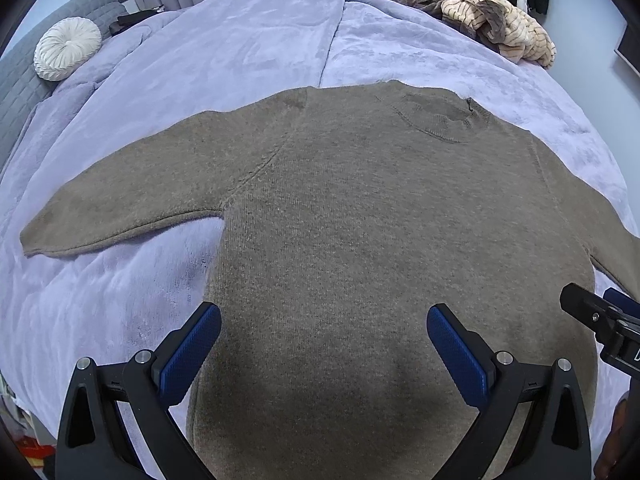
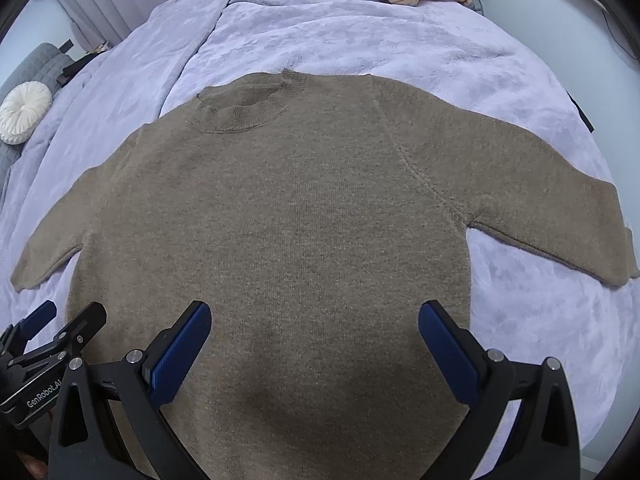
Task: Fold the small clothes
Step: 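Grasp the sweater side edge with the left tool and fold it inward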
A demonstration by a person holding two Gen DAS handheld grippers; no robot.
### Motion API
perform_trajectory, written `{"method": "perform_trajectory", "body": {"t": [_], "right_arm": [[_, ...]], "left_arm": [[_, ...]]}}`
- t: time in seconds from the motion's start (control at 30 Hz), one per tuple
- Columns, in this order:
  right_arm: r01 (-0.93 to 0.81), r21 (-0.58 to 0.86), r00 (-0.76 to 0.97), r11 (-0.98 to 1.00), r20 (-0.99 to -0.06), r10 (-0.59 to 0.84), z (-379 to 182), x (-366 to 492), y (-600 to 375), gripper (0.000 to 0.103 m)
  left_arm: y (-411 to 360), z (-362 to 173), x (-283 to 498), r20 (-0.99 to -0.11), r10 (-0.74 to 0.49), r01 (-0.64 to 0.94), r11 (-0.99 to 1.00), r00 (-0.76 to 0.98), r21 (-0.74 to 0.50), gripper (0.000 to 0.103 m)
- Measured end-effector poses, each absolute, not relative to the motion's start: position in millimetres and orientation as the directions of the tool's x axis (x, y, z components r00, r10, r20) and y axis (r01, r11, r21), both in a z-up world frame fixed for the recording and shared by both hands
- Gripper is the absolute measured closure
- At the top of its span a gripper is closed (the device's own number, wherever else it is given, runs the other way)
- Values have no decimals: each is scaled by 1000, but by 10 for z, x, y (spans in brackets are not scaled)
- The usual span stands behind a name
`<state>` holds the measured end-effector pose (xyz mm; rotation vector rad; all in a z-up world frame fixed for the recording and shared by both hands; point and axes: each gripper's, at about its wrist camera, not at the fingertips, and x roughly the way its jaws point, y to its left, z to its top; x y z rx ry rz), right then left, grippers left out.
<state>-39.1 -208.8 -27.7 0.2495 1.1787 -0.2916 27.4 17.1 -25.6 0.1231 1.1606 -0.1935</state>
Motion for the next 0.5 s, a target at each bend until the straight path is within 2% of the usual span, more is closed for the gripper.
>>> {"method": "perform_trajectory", "body": {"t": [0.27, 0.37, 0.5], "right_arm": [[345, 51, 343, 937, -936, -76, -318, -291, -1905, 0], [304, 61, 348, 951, -936, -51, -340, -234, -1694, 0], [235, 66, 340, 970, -940, -18, -407, -150, -1360, 0]], "left_arm": [[681, -324, 525, -911, -151, 193, 978, 384, -80, 0], [1173, -336, 670, -892, -152, 120, 987, 426, -111, 0], [2045, -394, 850, -867, -102, -55, 988, 487, -147, 0]]}}
